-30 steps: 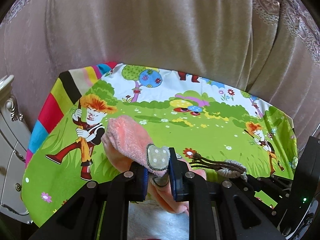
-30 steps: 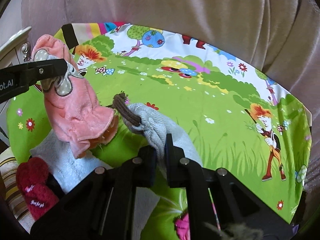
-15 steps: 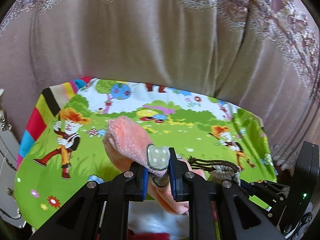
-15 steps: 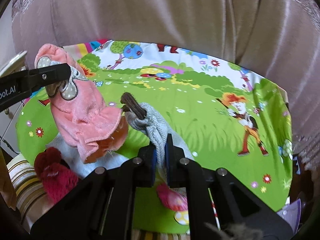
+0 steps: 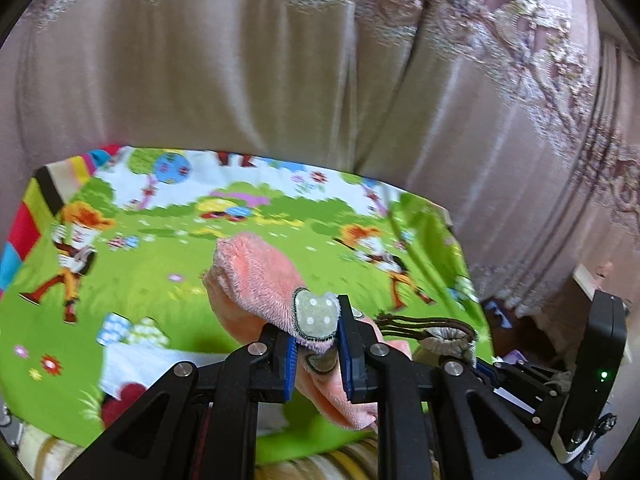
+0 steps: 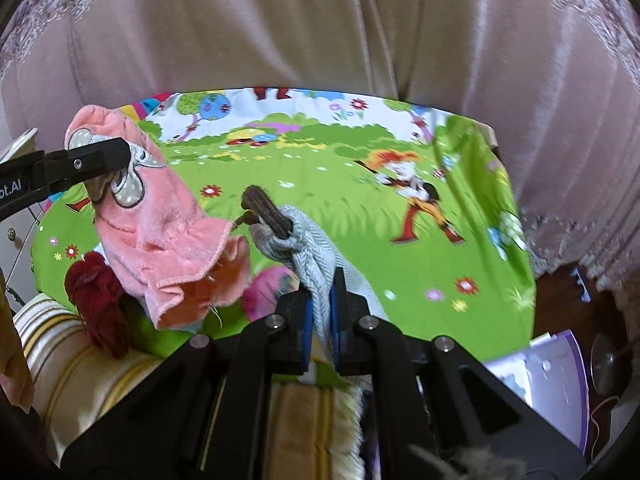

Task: Organize soft objects
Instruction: 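Carry the pink cloth and grey bag over the box and open both grippers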

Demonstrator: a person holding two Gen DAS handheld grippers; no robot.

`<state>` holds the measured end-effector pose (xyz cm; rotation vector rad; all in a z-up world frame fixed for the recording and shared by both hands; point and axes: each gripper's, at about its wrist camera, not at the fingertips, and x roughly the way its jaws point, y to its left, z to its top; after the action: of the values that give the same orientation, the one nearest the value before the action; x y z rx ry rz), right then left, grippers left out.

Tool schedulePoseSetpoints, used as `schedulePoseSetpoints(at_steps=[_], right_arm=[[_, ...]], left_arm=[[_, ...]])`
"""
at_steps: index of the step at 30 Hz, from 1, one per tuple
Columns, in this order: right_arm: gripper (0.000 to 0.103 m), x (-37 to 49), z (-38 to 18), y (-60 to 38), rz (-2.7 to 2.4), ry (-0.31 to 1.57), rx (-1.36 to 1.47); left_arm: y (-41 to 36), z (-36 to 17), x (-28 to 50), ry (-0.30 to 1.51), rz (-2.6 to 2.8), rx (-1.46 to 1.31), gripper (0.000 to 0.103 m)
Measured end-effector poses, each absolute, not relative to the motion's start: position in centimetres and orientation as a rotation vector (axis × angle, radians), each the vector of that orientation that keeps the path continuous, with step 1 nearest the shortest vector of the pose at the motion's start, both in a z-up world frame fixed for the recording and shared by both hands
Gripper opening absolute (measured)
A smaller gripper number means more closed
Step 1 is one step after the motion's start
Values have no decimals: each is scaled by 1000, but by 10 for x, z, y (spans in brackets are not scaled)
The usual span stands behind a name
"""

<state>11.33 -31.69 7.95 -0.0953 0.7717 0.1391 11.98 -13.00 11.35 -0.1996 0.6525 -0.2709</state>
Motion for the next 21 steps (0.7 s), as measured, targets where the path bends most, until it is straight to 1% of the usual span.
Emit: schedulePoseSetpoints(at_steps=[13, 21], right_arm=[[10, 63, 75, -404, -5, 792, -18], [10, 40, 64, -467, -144, 822, 54]], left_arm=[[-210, 102, 80, 737, -498, -186, 18], [-257, 84, 59, 813, -605, -140, 18]])
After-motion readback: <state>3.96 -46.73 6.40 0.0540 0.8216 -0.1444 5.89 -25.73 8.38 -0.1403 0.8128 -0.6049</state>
